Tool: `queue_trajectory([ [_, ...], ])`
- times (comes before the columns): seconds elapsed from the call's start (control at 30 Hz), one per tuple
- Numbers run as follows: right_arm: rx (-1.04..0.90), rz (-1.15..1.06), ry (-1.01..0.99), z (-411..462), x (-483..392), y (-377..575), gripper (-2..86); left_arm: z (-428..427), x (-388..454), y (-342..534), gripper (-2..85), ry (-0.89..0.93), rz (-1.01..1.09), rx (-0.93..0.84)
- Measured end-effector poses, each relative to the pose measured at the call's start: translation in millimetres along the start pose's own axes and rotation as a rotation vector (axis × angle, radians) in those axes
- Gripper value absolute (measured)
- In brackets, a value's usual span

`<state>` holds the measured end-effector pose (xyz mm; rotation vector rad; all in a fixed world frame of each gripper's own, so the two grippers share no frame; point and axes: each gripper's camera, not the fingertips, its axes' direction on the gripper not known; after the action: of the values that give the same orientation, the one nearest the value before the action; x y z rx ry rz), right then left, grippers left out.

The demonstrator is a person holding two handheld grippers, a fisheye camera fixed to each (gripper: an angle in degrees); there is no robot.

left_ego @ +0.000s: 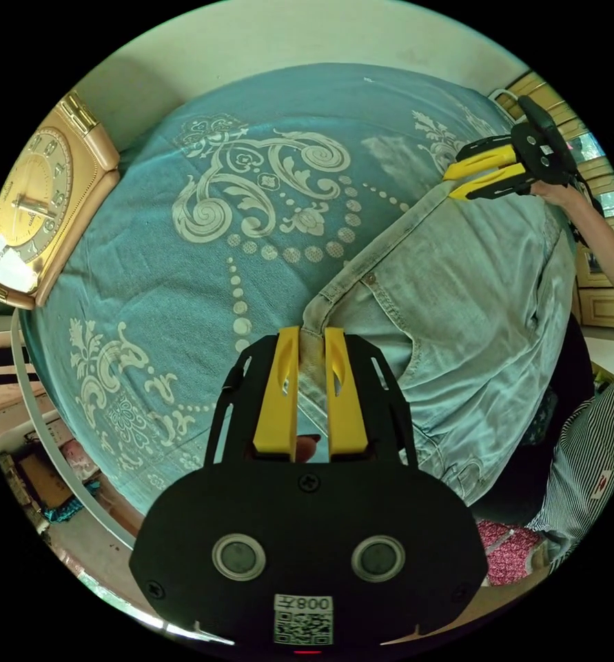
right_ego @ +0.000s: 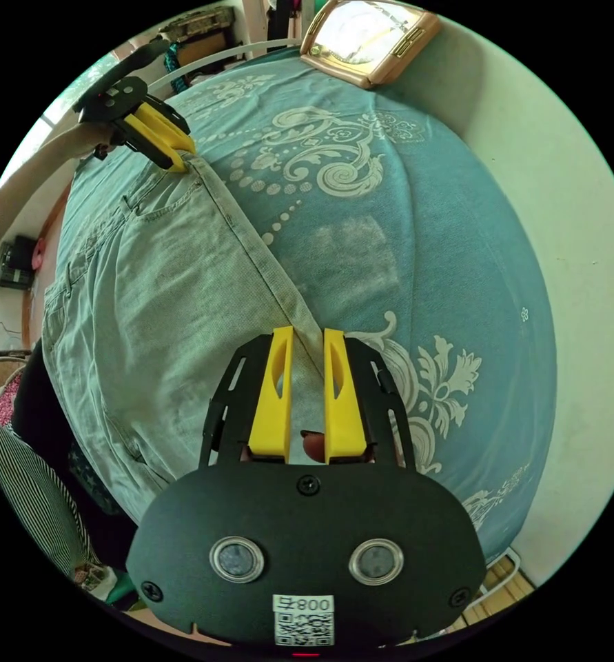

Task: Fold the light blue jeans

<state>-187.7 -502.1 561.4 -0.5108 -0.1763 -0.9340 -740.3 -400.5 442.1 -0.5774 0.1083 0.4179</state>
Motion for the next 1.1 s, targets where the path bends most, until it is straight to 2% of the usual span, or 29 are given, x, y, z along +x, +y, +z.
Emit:
queue_trajectory([
  [0.57, 0.017, 0.095, -0.050, -39, -55, 8, 1.0, -63, 51, 65, 3.0, -0.091, -0.056, 0.041],
  [0.87, 0.116, 0.154, -0.023, -91, -122, 53, 0.8, -116, 109, 143, 2.6, -0.161, -0.062, 0.148],
  [1.1, 0.154, 0.114, 0.028, -126, -207, 101, 0.9, -144, 172, 222, 2.6, -0.186, -0.005, 0.192],
])
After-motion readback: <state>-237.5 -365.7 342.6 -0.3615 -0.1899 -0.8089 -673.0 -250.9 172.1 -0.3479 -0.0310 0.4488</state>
